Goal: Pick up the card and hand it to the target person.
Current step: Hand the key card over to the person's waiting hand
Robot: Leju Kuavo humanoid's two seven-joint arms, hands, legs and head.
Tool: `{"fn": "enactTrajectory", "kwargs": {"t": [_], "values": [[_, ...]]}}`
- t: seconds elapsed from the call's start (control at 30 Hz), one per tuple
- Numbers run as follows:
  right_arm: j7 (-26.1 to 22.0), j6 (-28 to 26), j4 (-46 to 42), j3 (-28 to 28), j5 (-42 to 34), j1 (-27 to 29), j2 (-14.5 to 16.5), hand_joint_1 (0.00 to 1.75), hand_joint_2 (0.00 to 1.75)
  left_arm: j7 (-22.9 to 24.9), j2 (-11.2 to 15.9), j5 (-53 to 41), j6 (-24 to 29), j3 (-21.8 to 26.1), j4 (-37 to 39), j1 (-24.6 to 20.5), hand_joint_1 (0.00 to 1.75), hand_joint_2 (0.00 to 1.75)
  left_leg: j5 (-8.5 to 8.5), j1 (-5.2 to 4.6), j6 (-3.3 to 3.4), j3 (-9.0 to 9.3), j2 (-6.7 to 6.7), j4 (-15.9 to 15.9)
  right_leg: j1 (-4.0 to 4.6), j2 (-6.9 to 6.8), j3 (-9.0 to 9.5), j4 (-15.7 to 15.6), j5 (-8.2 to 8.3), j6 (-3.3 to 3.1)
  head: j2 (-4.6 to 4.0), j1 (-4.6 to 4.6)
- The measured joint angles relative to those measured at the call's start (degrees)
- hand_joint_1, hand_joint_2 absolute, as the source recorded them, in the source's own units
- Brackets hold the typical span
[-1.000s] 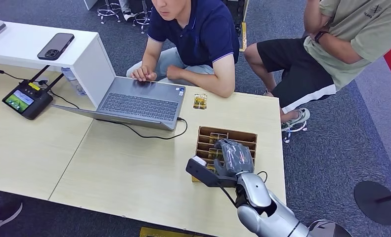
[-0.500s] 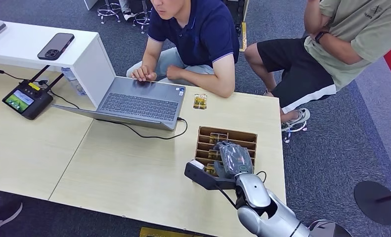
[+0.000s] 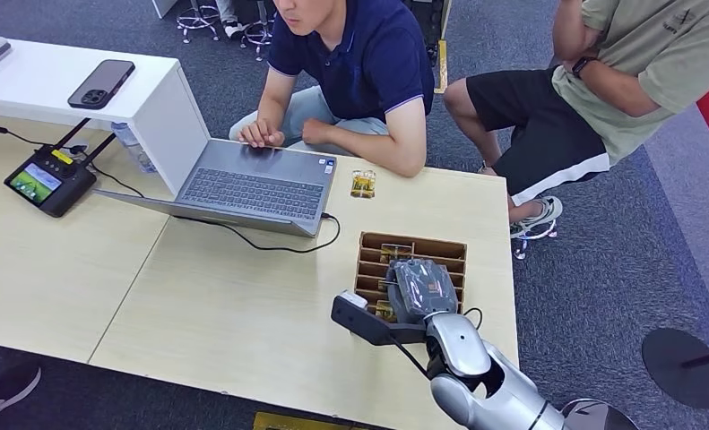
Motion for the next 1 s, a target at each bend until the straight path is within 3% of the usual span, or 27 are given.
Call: {"fn": "enactTrajectory", "kwargs": {"t": [0.3, 0.47, 0.7, 1.0], "values": [[0.07, 0.51, -1.25, 0.04, -0.45, -0.31, -0.43, 1.75, 1.75, -0.42, -0.19, -0.96, 2.85, 0.00, 0.00, 0.00, 0.00, 0.00, 0.00, 0.00, 0.00, -0.01, 0.00, 0.00, 0.00, 0.00, 0.00, 0.00, 0.00, 0.00, 0.00, 0.00], [-1.81, -1.75, -1.45, 0.37, -1.16, -1.85, -0.34, 1.75, 1.75, -0.85, -0.23, -0.81, 2.79, 0.00, 0.00, 0.00, 0.00, 0.00, 0.00, 0.00, 0.00, -0.02, 0.00, 0.00, 0.00, 0.00, 0.00, 0.01, 0.00, 0.00, 0.00, 0.00], [-7.94, -10.91, -1.39, 0.94, -6.93, -8.73, 2.20, 1.75, 1.75, -1.13, -0.31, -2.10, 1.71, -0.07, 0.00, -0.02, 0.00, 0.00, 0.05, 0.00, -0.03, -0.02, 0.00, 0.00, 0.00, 0.00, 0.00, 0.03, 0.01, -0.01, 0.00, 0.00], [-12.33, -15.44, 2.39, 1.06, -14.26, -18.74, 6.79, 1.75, 1.75, -0.89, -0.31, -4.02, 0.87, -0.23, 0.00, -0.05, 0.00, 0.00, 0.06, 0.00, -0.03, -0.04, -0.01, 0.00, 0.00, -0.01, 0.01, 0.04, 0.01, -0.01, 0.00, 0.00]]}}
